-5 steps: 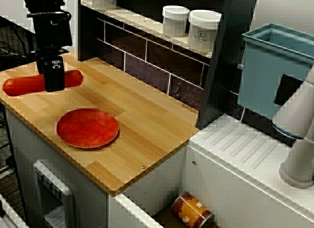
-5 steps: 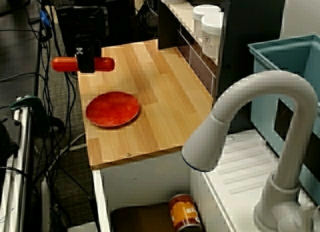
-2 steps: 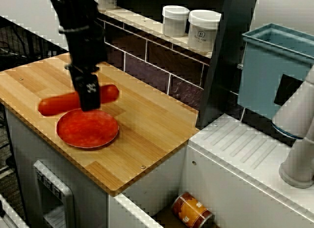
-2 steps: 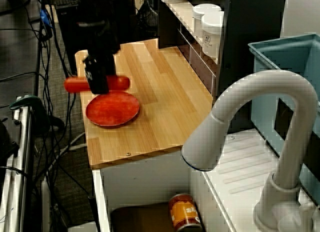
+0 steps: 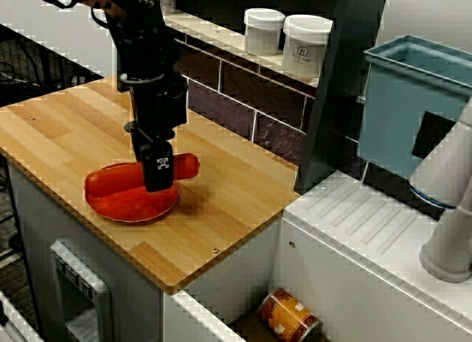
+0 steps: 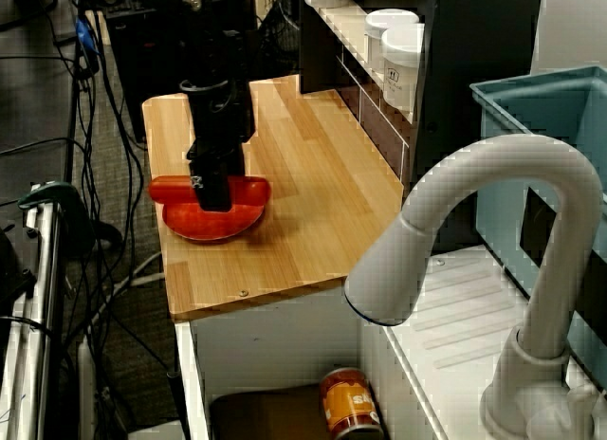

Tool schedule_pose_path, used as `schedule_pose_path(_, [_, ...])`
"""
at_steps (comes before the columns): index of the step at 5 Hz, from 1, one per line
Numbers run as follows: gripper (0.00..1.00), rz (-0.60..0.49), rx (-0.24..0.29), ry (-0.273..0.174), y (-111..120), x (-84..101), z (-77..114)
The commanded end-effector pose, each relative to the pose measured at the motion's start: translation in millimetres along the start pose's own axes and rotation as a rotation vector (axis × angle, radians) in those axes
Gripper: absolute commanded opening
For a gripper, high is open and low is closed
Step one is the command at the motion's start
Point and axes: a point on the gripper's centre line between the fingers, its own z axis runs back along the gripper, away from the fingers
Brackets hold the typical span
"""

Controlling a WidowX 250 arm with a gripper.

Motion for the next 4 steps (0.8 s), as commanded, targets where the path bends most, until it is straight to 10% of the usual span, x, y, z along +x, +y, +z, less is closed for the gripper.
schedule_pose_path(1, [0.0, 0.025, 0.039, 0.0, 19, -8.5, 9.8])
schedule_pose_path(2, [1.0, 0.022, 0.022, 0.039, 24, -18.4, 16.7])
schedule_pose_path(4, [1.0, 0.043, -0.066, 0.025, 38, -51.0, 47.1])
